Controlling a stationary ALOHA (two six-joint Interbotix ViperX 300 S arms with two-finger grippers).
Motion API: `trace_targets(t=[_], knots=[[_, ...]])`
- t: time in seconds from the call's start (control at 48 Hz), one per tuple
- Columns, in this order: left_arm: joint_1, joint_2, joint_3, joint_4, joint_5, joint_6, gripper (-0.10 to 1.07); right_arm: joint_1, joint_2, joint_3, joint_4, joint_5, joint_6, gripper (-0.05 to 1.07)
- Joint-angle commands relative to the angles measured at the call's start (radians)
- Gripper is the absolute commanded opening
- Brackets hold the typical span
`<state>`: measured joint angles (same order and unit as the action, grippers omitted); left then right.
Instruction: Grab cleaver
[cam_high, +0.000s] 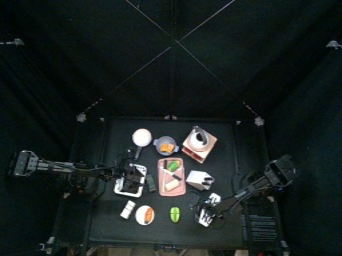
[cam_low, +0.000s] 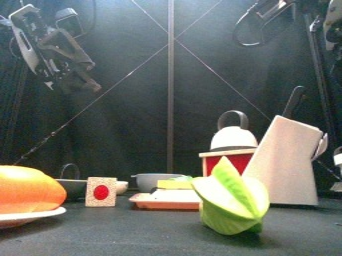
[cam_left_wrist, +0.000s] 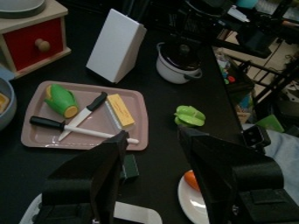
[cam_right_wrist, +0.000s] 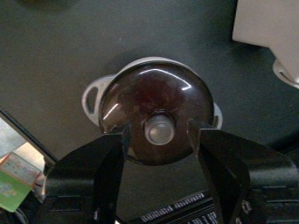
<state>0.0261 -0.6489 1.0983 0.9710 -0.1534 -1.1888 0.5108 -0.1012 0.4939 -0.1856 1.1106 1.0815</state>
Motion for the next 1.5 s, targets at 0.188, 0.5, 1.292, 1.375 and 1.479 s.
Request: trace_targets(t=[0.188, 0.5, 1.292, 1.375, 1.479], knots=[[-0.002, -0.002, -0.011, -0.002, -0.003, 0.002, 0.87, 0.006, -0.239, -0.028, -0.221, 0.005, 0.008, 0.89], [0.0, -0.002, -0.008, -0.017, -0.002, 0.002, 0.87, -0.078, -0.554, 0.064, -0.419, -0.19, 0.008, 0.89], [0.003, -0.002, 0.0, -0.017, 0.0, 0.002, 0.87, -0.146, -0.566, 0.222, -0.278, -0.281, 0.009, 0.88], [0.003, -0.002, 0.0, -0.017, 0.0, 0.002, 0.87, -0.147, -0.555, 0.213, -0.273, -0.256, 0.011, 0.88], [0.005, -0.002, 0.002, -0.017, 0.0, 0.002, 0.87, -0.147, -0.543, 0.164, -0.281, -0.143, 0.009, 0.88]])
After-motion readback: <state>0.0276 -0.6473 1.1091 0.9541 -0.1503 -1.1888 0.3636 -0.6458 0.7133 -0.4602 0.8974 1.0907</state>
